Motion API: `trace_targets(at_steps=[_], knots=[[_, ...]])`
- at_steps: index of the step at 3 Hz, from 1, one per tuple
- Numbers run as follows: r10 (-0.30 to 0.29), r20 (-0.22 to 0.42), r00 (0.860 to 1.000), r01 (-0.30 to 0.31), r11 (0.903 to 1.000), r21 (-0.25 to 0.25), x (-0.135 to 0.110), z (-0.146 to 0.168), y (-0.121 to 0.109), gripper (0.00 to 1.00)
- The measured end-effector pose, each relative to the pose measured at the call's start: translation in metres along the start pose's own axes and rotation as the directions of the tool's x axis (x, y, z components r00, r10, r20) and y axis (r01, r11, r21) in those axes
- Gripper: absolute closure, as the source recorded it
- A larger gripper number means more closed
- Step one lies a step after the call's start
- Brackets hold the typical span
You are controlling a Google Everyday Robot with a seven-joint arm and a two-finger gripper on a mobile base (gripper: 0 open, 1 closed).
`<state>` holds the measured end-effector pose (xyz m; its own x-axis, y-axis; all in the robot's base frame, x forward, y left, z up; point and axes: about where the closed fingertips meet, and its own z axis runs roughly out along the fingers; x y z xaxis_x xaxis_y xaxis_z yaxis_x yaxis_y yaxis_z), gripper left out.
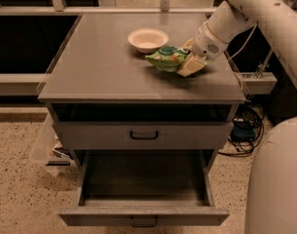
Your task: Place green rice chip bag into middle drawer
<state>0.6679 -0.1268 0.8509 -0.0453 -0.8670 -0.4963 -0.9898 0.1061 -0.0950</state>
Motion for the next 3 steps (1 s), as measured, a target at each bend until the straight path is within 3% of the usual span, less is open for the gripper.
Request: trace_targets(at_steps=[1, 2, 3], knots=[[-0.026, 0.014, 1.0, 0.026, 0.9994, -0.02, -0.01, -0.003, 0.007, 1.0], [-0.014, 0.074, 0.997, 0.018, 0.9986, -0.05, -0.023, -0.034, 0.042, 1.0], [0.049, 0.092, 0.995, -0.041, 0.9949, -0.093, -0.039, -0.082, 0.094, 1.0]])
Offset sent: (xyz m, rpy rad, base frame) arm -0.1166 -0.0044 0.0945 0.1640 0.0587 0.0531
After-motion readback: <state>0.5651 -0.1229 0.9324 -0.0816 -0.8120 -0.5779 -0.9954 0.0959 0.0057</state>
